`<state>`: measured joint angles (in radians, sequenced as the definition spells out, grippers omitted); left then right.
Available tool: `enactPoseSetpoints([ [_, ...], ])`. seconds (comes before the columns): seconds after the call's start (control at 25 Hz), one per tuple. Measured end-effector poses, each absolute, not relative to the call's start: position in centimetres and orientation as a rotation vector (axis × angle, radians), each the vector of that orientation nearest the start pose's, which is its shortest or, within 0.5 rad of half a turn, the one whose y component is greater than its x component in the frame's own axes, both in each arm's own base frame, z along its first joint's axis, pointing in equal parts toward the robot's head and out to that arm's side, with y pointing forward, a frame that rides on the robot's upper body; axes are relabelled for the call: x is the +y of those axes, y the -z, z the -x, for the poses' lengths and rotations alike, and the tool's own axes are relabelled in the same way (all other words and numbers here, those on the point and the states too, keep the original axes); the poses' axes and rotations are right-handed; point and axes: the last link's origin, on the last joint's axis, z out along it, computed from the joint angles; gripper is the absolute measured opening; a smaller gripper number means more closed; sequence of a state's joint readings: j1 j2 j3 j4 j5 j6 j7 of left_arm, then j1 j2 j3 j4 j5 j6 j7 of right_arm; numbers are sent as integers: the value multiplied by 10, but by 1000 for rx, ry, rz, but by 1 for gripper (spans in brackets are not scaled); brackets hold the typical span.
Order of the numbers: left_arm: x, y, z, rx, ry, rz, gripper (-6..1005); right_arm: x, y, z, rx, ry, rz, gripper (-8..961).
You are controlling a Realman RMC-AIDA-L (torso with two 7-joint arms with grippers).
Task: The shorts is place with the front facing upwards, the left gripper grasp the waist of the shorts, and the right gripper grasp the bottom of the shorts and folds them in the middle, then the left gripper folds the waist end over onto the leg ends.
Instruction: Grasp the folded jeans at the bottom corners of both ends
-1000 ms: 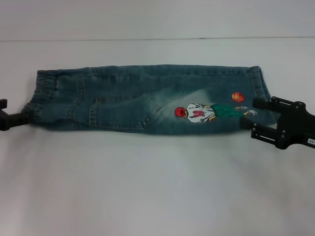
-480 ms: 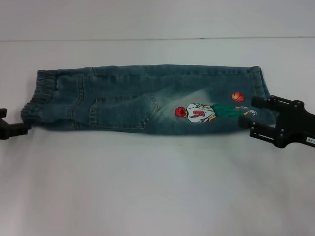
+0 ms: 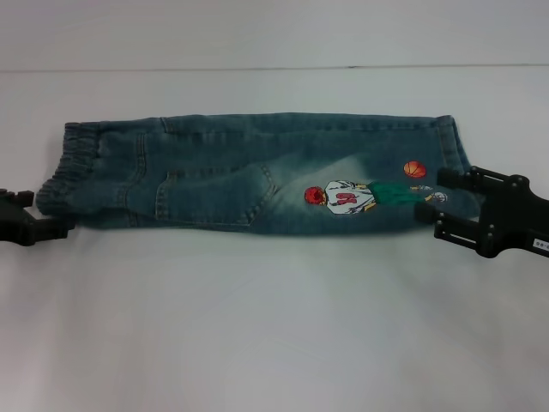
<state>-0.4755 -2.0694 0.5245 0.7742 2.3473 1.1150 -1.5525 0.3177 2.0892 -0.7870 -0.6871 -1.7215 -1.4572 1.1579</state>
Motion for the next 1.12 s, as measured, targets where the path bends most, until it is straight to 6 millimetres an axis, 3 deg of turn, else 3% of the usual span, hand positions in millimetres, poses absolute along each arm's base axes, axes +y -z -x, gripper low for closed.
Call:
enactPoseSetpoints([
  [0.68, 352, -45, 359, -855, 84, 2279, 739, 301, -10, -302, 535, -757, 2458, 691],
  [1.12, 351, -42, 358, -824, 68, 2310, 214, 302, -10, -301, 535, -764, 2458, 692],
])
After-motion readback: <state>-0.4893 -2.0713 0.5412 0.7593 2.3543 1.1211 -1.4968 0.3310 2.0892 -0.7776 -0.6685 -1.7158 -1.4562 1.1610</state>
